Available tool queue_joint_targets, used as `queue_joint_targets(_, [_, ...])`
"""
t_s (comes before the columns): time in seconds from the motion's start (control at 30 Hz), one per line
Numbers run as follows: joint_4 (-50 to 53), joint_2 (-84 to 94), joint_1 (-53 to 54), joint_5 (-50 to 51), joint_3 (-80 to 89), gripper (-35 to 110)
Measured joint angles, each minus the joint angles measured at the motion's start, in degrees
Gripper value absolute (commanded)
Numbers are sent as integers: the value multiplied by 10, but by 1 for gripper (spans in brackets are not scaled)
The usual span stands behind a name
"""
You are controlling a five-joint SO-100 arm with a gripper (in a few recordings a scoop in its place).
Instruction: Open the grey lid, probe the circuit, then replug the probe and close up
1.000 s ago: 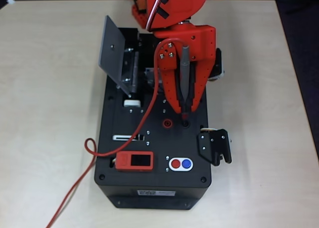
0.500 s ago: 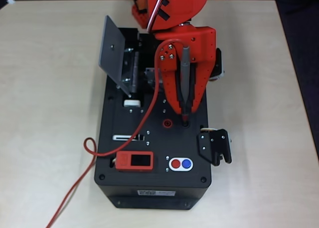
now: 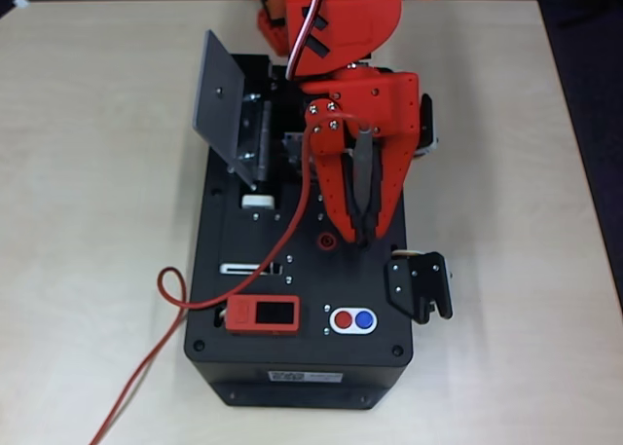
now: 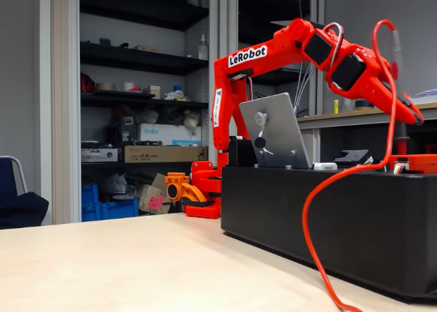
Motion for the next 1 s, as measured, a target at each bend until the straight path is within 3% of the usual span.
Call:
queue_joint_targets(0.2, [-72,1,-3,0,54,0])
queue_joint_targets(0.8, [-121,36,-11,5,137,0])
queue_joint_targets(1.0, [-134,39,-11,1,145,9])
